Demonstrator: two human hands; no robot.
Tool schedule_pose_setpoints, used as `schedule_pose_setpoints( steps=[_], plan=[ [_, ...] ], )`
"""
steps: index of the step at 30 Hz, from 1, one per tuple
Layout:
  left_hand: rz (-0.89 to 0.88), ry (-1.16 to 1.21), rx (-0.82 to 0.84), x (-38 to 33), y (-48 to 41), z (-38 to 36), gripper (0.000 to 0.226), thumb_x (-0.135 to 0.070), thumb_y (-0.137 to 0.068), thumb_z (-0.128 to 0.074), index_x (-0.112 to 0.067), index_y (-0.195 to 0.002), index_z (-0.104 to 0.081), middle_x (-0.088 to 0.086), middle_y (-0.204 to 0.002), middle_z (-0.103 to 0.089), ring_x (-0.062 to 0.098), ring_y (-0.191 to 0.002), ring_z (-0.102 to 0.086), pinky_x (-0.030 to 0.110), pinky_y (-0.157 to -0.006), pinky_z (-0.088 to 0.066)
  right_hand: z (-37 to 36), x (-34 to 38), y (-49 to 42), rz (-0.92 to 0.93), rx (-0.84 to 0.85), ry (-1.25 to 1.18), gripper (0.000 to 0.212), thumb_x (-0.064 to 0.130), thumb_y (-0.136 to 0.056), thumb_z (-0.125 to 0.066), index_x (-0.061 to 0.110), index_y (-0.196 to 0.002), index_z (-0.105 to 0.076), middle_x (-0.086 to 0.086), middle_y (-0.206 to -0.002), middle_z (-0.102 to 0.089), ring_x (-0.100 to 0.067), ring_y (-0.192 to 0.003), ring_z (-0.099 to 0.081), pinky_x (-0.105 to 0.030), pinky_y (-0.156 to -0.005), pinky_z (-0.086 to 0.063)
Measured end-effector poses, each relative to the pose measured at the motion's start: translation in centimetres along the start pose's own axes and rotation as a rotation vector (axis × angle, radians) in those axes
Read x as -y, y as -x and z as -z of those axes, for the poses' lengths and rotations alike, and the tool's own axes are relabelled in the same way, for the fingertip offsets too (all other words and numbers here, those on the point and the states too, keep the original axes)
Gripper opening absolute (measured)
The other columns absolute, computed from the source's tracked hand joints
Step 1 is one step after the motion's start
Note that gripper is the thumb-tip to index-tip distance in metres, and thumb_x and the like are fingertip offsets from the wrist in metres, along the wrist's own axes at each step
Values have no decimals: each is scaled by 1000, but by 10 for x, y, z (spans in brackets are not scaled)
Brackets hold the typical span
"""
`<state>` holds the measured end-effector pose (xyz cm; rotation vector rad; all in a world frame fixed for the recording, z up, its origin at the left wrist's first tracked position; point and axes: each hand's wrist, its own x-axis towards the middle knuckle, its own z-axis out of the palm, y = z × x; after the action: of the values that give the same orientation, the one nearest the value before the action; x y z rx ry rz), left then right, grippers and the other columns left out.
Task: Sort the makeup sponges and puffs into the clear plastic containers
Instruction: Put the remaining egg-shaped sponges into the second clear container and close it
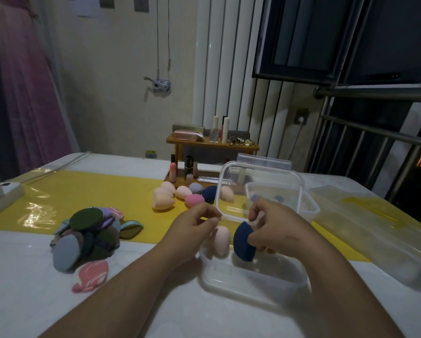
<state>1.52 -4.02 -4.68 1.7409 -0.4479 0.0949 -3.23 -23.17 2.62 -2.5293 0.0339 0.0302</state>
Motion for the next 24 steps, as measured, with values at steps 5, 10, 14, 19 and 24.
schedule_pose_setpoints(
  steps=[5,10,14,19,24],
  plan=[
    [19,12,-3,0,1,0,15,-15,-95,-60,-26,-91,-70,-11,-92,-69,17,-92,-65,35,-79,-54,-2,6,0,-4,-8,206,19,18,-69,-77,23,-77,-60,3,-79,-68,-15,-69,-64,-34,-66,-58],
    [3,-38,-5,1,-1,2,13,-16,-93,-62,-27,-92,-69,-12,-94,-70,15,-91,-66,37,-82,-55,-3,14,4,18,28,311,17,32,-78,-80,28,-81,-64,7,-91,-65,-12,-82,-61,-26,-68,-50],
    [69,103,-11,0,3,-3,11,-30,-83,-64,-26,-91,-71,-4,-88,-69,23,-86,-64,52,-85,-53,0,15,4,6,31,373,14,41,-79,-78,34,-88,-70,12,-88,-65,-7,-78,-58,-22,-62,-46],
    [56,66,-21,0,2,-2,9,-23,-90,-63,-27,-91,-71,-6,-90,-70,23,-90,-66,51,-87,-53,-1,12,4,14,2,317,21,35,-74,-82,28,-82,-65,10,-84,-63,-8,-78,-59,-29,-70,-53],
    [61,28,-27,-3,3,-1,12,-20,-93,-63,-28,-91,-71,-8,-90,-70,21,-92,-66,48,-87,-53,1,10,5,20,-24,280,25,30,-71,-82,21,-73,-59,3,-79,-65,-14,-71,-58,-33,-65,-51]
  ],
)
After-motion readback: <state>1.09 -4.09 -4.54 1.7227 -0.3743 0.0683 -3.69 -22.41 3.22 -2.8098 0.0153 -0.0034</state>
